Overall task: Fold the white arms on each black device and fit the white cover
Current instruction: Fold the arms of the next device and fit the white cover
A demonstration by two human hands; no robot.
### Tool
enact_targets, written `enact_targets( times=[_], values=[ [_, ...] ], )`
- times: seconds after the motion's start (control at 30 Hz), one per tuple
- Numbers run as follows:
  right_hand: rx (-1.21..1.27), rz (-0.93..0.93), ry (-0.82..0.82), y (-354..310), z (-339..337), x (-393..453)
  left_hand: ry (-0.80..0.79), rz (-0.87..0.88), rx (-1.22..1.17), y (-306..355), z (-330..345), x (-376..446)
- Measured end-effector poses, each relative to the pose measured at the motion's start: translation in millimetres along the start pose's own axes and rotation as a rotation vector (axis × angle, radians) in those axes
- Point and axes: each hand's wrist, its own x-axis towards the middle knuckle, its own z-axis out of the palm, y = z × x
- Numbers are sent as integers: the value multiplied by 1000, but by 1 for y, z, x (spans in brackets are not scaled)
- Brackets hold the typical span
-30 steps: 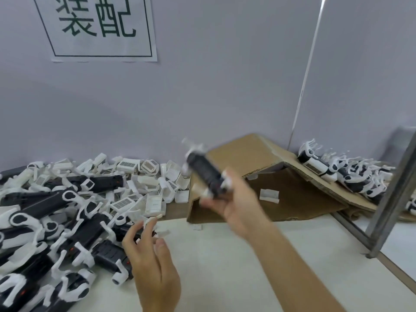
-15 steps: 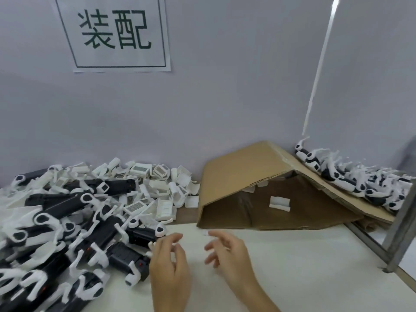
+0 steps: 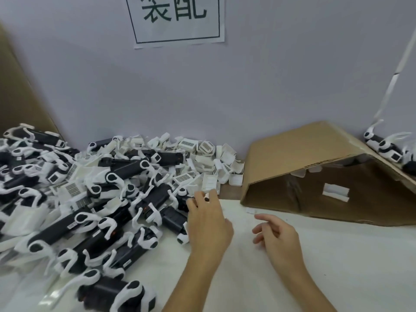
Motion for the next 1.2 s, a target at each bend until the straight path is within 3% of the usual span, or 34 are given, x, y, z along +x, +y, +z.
enact_targets(
  times=[0.07, 0.2, 0.4, 0.47, 0.53, 0.6, 0.7, 0.83, 0.93, 1.03, 1.2],
  values=[
    [10, -6, -8, 1, 0, 1, -81, -4, 185, -5, -5, 12],
    [35, -11, -20, 3, -1, 3, -227, 30, 310, -19, -5, 30],
    [23, -40, -29, 8, 0, 5, -162, 193, 329, -19, -9, 46],
    [23, -49, -26, 8, 0, 5, -29, 237, 174, -14, -12, 47],
    [13, -64, -19, 7, 1, 5, 62, 237, -157, -5, -18, 46],
    [-21, -103, -37, 5, 3, 4, 67, 213, -561, 7, -23, 42],
    [-84, -203, -135, 3, 5, -2, 62, 112, -894, 25, -23, 31],
    [-234, -256, -198, 4, 9, -4, 33, -111, -1052, 32, -8, 14],
    [-201, -298, -190, 6, 10, -3, -68, -305, -1189, 34, 5, 0],
    [-32, -296, -271, 5, 8, -6, -100, -372, -1267, 25, 16, -9],
    [159, -214, -176, 0, -1, -2, -195, -405, -1380, 11, 23, -18]
  ],
)
